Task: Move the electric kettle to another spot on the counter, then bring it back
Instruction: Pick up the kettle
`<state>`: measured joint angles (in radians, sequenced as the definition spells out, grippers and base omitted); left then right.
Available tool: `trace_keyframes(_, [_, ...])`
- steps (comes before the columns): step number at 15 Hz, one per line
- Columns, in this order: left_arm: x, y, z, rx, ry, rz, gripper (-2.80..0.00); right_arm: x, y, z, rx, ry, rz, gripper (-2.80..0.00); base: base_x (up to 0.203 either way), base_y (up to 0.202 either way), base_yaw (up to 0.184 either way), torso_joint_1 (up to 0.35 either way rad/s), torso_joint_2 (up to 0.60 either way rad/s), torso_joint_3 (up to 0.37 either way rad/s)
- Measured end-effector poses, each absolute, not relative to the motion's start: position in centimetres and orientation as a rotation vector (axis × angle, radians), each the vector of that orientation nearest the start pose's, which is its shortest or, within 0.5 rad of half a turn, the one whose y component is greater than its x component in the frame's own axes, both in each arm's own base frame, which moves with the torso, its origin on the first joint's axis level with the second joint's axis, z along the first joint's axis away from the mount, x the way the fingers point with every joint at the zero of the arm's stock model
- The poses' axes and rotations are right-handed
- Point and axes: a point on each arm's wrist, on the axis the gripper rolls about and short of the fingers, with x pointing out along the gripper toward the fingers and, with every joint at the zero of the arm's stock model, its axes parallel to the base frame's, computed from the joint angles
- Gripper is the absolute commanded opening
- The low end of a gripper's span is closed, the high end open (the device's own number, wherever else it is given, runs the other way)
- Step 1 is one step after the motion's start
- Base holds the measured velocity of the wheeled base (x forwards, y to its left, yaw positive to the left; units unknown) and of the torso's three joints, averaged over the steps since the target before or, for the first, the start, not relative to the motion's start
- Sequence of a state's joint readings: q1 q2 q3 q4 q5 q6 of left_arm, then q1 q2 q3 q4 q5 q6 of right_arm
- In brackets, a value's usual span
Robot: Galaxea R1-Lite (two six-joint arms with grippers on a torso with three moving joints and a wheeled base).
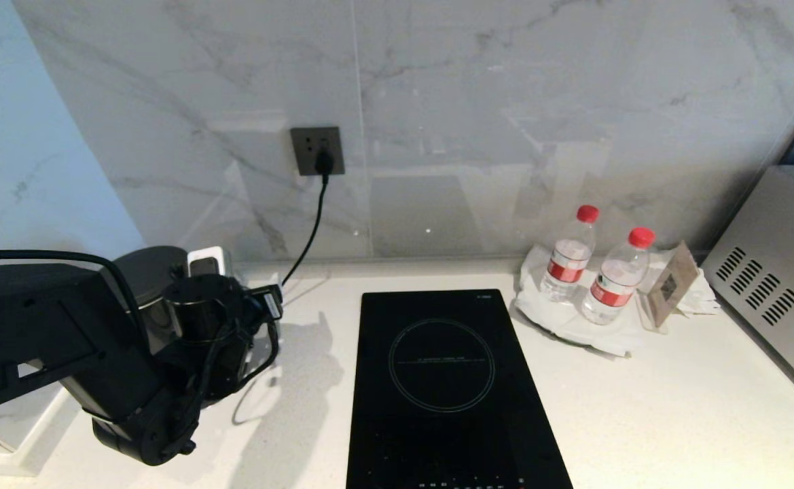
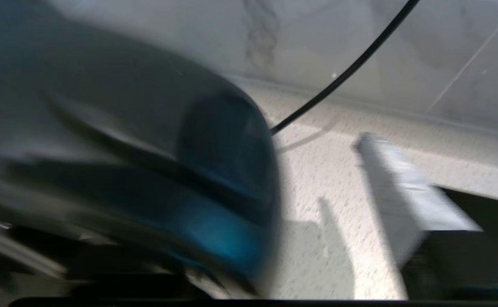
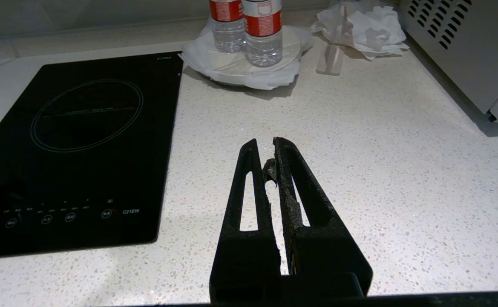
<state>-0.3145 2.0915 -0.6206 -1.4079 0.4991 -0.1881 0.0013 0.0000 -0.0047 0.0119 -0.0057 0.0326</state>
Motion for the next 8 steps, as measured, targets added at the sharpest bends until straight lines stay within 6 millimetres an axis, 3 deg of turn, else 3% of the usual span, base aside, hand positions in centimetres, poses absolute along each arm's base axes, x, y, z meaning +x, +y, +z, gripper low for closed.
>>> trace_keyframes(8, [32.84,-9.58,8.71,-0.161,0.043,0.177,-2.80,-2.32,-0.02,7.55,0.033,0.008,-0.005,-2.80,0.000,0.000,0.000,0.000,0.00,0.000])
